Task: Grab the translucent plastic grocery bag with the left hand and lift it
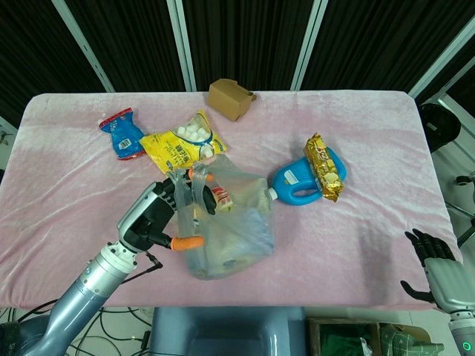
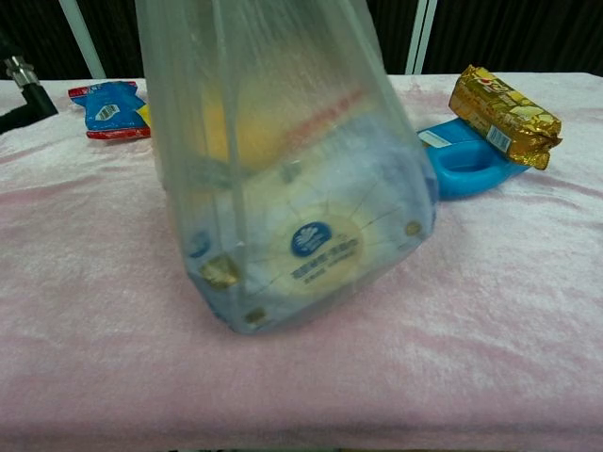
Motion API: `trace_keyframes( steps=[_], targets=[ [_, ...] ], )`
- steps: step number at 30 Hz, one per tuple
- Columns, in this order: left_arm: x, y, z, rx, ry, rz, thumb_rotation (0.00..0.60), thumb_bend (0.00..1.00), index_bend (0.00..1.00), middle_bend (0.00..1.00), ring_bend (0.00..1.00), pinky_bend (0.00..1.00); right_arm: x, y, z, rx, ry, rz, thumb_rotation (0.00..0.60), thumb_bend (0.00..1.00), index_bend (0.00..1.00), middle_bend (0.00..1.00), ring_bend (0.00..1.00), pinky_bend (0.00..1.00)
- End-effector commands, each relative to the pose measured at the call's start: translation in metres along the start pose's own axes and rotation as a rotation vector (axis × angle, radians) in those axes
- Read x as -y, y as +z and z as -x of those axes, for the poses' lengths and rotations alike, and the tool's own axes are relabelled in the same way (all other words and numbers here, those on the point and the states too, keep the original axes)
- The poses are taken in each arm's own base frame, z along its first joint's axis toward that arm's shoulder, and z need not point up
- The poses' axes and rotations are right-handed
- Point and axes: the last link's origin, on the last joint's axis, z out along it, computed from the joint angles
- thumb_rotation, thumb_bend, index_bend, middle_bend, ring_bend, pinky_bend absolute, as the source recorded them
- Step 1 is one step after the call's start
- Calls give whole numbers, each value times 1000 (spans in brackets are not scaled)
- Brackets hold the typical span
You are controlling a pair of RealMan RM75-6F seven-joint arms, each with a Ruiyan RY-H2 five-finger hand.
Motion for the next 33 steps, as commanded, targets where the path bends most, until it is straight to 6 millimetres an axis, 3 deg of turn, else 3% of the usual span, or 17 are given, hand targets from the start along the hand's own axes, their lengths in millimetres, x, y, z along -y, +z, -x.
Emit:
trace_keyframes(
  steps=[1,9,19,24,28,33],
  targets=[
    [-7,2,0,-12,-43,24,600,0,306,498,435,445,0,0,0,1,0,0,600,213,0,0,0,31],
    [-21,5,-4,-27,-87,62,600,0,430,677,592,575,0,0,0,5,0,2,600,214,0,0,0,31],
    [-24,11,-3,-51,-169,59,600,9,588,885,784,734,0,0,0,6,1,4,600,214,0,0,0,31],
    [-24,15,-7,-88,-219,53,600,268,724,995,897,836,0,0,0,7,3,5,600,214,0,0,0,31],
    [-25,17,-10,-116,-229,53,600,339,750,1000,916,849,0,0,0,8,4,5,600,215,0,0,0,31],
    [-25,18,-10,-116,-247,54,600,353,755,1000,919,852,0,0,0,8,3,6,600,216,0,0,0,31]
  ],
)
